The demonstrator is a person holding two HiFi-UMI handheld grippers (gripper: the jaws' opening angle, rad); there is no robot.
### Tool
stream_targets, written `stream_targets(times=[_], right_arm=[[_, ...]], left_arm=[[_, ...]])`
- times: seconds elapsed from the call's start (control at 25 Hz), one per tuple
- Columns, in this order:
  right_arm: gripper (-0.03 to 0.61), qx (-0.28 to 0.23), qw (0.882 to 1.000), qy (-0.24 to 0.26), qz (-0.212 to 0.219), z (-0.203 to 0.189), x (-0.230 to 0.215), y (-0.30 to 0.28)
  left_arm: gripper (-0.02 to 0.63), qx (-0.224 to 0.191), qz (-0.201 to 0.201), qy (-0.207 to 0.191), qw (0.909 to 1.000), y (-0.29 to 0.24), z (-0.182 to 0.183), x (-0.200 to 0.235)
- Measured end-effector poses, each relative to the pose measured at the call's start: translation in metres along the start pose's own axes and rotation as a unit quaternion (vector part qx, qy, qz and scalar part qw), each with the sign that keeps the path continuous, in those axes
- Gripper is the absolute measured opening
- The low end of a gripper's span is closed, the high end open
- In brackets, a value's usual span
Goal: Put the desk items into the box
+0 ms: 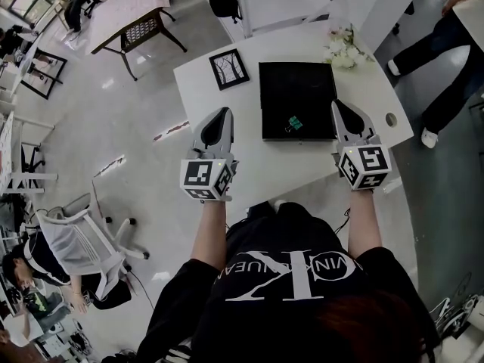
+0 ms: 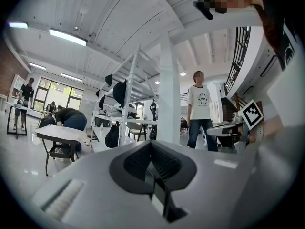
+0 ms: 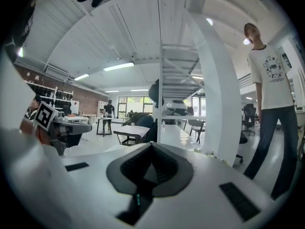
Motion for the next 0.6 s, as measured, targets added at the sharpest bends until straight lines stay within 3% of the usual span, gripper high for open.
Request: stream_targets(times=[0.6], right_arm=[[0.014, 0.010, 1.000, 0.000, -0.009, -0.0039, -0.0058, 0.0048]], left_arm=[[0.011, 0.011, -0.009, 0.008, 0.9999, -0.0031, -0.0054, -0.0049]])
Point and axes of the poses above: the fingertips, and each gripper's own axes: y backward along the fingers, x to its left, z out of its top, the point moved 3 cm from there along y, backward along the fingers, and after that the axes turned 12 degrees about -z, right-handed, at the moved point
